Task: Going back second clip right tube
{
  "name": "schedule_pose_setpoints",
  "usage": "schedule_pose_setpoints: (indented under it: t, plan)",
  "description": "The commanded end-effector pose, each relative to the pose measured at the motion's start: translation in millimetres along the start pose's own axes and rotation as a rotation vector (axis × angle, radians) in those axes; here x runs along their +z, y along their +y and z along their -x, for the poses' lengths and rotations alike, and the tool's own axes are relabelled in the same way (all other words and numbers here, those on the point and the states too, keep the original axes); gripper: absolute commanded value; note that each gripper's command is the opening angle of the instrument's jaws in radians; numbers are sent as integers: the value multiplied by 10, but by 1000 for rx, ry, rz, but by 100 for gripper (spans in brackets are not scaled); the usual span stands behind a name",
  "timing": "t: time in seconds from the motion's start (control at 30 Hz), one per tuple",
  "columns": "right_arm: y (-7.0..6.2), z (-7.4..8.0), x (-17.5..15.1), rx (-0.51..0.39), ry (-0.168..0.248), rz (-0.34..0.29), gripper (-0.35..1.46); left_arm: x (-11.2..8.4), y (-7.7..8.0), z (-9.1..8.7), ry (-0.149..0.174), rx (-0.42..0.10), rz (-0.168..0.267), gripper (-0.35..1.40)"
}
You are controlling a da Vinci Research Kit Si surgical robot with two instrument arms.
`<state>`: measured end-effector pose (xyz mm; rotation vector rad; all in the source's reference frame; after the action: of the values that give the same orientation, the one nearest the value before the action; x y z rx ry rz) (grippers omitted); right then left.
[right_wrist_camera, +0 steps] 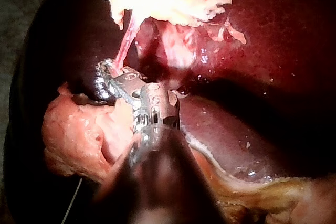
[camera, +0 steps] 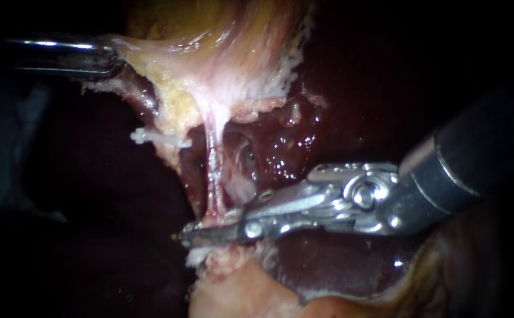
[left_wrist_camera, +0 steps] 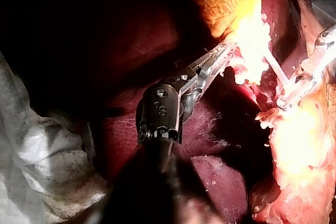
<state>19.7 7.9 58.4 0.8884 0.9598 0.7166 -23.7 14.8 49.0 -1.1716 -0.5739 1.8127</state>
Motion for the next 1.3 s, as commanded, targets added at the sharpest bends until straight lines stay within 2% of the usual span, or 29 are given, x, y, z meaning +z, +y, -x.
schedule_pose_setpoints:
  t: [0.03, 0.1, 0.23, 0.33, 0.53, 0.87, 1.07, 1.3]
  plan:
    - [0, 0, 0, -6, 0, 0, -35, 0, 0, 0, 0, 0, 0, -35]
    - [0, 0, 0, -18, 0, 0, -35, 0, 0, 0, 0, 0, 0, -35]
    - [3, 2, 2, -55, 28, -26, 31, 0, 0, 0, 0, 0, 0, -35]
    - [7, 3, 6, -57, 39, -30, 46, 0, 0, 0, 0, 0, 0, -35]
    - [21, 5, 6, -153, 40, -21, 48, 0, 0, 0, 0, 0, 0, -35]
    - [51, 22, 9, -386, 61, 73, 49, 0, 0, 0, 0, 0, 0, -35]
    - [54, 25, -11, -445, 63, 89, 49, -1, 0, 0, 0, 0, 0, -35]
    - [51, 28, -58, -510, 60, 92, 49, -1, 0, 0, 0, 0, 0, -35]
